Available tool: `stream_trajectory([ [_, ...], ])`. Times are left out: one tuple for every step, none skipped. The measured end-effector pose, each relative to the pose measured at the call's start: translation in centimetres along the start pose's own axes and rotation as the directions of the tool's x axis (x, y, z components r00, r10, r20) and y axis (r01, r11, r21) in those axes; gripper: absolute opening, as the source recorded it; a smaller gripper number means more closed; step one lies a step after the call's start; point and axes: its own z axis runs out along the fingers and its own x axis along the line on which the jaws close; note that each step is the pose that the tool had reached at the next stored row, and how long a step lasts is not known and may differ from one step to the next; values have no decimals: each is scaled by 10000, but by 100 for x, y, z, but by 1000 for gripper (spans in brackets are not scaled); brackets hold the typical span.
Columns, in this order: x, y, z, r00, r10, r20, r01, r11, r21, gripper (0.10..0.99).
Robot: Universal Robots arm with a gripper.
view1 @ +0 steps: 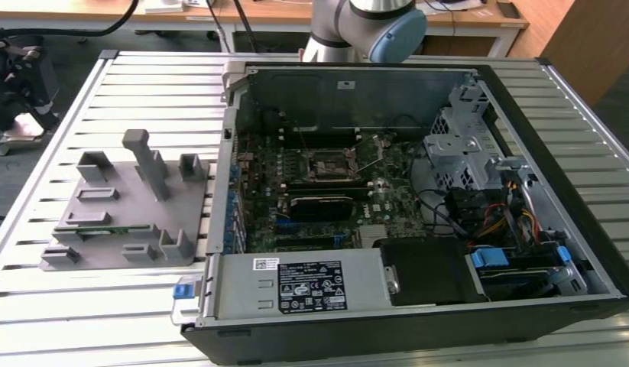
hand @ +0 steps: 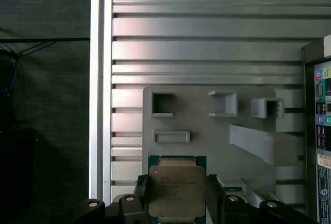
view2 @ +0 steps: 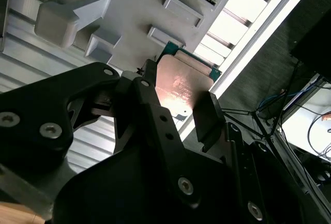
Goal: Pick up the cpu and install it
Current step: 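Pick up the cpu and move it towards the insertion slot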
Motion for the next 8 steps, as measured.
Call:
stream_trajectory([
  [0, 0, -6, 10000, 1, 0, -1, 10000, 0, 525],
  [0, 0, -10, 10000, 0, 0, 0, 10000, 0, 525],
  [0, 1, -15, 10000, 0, 0, 0, 10000, 0, 525],
  [0, 1, -20, 10000, 0, -1, 0, 10000, 0, 525],
  [0, 1, -24, 10000, 0, 0, 0, 10000, 1, 525],
  [0, 2, -29, 10000, 0, 0, 0, 10000, 0, 525],
  [0, 2, -34, 10000, 0, 0, 0, 10000, 1, 525],
  [0, 3, -39, 10000, 0, 0, 0, 10000, 3, 525],
])
